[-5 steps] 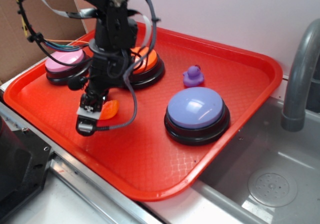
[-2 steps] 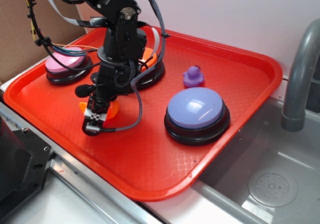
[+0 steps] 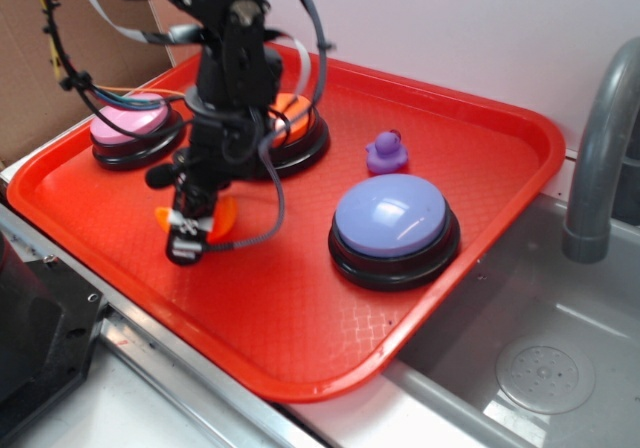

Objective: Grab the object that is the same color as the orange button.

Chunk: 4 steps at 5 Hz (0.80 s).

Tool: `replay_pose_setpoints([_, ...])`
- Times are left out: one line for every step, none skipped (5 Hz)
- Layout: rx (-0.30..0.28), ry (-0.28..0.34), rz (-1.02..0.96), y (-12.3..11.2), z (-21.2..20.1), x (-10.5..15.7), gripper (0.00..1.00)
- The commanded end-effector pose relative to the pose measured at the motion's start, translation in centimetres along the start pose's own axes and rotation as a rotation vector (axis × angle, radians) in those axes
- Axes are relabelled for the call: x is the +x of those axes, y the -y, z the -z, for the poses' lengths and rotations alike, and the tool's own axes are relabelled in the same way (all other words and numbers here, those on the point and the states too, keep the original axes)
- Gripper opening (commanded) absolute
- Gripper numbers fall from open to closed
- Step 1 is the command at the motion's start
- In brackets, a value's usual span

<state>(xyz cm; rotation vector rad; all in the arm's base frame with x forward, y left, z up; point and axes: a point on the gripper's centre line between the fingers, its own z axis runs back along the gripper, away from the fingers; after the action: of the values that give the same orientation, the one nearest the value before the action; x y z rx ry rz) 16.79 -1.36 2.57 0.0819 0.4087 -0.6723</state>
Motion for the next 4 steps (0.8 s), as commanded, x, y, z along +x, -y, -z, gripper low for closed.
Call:
replay_pose_setpoints([-0.025,0.14,-0.484,-2.5,-9.6,-5.2,0.0])
replay_pose_setpoints([-0.034,0.204,-0.572,-3.0,-13.9,-7.9,0.0])
replay_pose_setpoints([-0.021,0.234,-0.587,-2.9,-16.0,-9.4,0.0])
replay_pose_setpoints([-0.016,0.258,-0.563,-2.4,-16.1,-9.5,0.0])
